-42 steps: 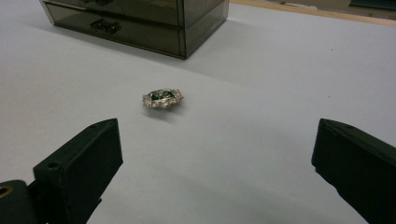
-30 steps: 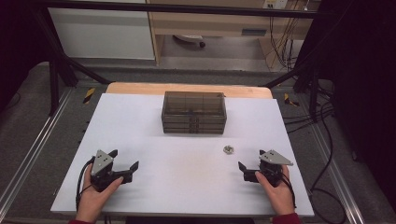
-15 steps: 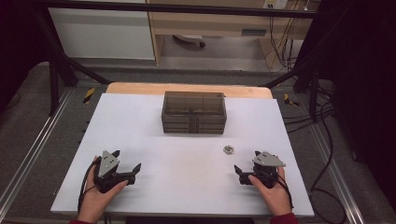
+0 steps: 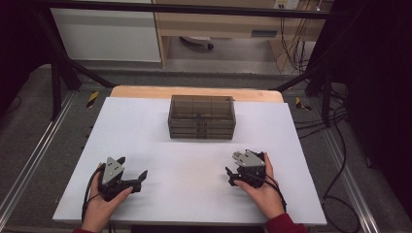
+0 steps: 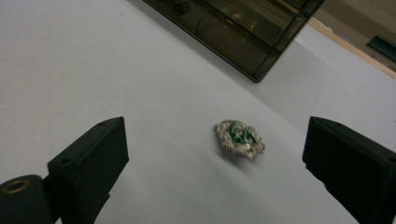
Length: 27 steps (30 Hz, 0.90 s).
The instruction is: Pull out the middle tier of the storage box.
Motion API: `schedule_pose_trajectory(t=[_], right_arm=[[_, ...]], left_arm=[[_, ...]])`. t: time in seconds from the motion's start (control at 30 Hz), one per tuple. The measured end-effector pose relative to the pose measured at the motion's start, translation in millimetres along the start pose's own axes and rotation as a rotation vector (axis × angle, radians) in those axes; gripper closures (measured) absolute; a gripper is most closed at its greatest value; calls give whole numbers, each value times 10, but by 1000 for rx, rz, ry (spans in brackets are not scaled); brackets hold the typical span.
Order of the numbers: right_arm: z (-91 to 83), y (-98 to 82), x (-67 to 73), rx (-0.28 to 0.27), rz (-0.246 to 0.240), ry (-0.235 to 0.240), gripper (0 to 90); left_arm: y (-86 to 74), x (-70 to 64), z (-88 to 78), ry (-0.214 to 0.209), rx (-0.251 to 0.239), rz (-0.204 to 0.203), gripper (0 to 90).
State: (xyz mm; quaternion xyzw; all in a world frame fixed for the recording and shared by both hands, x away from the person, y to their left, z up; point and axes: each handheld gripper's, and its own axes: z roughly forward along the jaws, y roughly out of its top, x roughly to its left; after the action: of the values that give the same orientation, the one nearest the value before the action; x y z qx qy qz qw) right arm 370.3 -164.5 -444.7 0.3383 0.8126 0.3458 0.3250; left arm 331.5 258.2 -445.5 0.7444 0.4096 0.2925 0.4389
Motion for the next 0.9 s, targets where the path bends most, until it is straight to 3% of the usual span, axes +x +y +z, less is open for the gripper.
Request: schedule_pose_trajectory(t=[0.17,0.3,0.4,0.43,0.47,0.5,0.57,0.77,0.9], right_arm=[[170,173,0,28,-8,9,90],[246,315,32,40,-57,-8,105],[308,430,102,45,-132,-29,139],[308,430,102,45,-132,-29,139],[343,474,136,42,-179,-45,160],[343,474,136,42,-179,-45,160],[384,506,168,38,-223,-59,181],[490,581,197,17,-248,-55,280],[527,621,254,16,-301,-66,340]], left_arm=[[-5,33,-15,10,-5,-9,71],[-4,28,-12,12,-4,-7,71],[-2,22,-12,14,-2,-2,71],[-3,23,-12,14,-2,-2,71],[-4,25,-11,14,-2,-3,71],[-4,25,-11,14,-2,-3,73],[-4,26,-10,14,-1,-3,75],[-2,24,-11,10,-1,0,73],[-3,25,-9,9,0,1,73]])
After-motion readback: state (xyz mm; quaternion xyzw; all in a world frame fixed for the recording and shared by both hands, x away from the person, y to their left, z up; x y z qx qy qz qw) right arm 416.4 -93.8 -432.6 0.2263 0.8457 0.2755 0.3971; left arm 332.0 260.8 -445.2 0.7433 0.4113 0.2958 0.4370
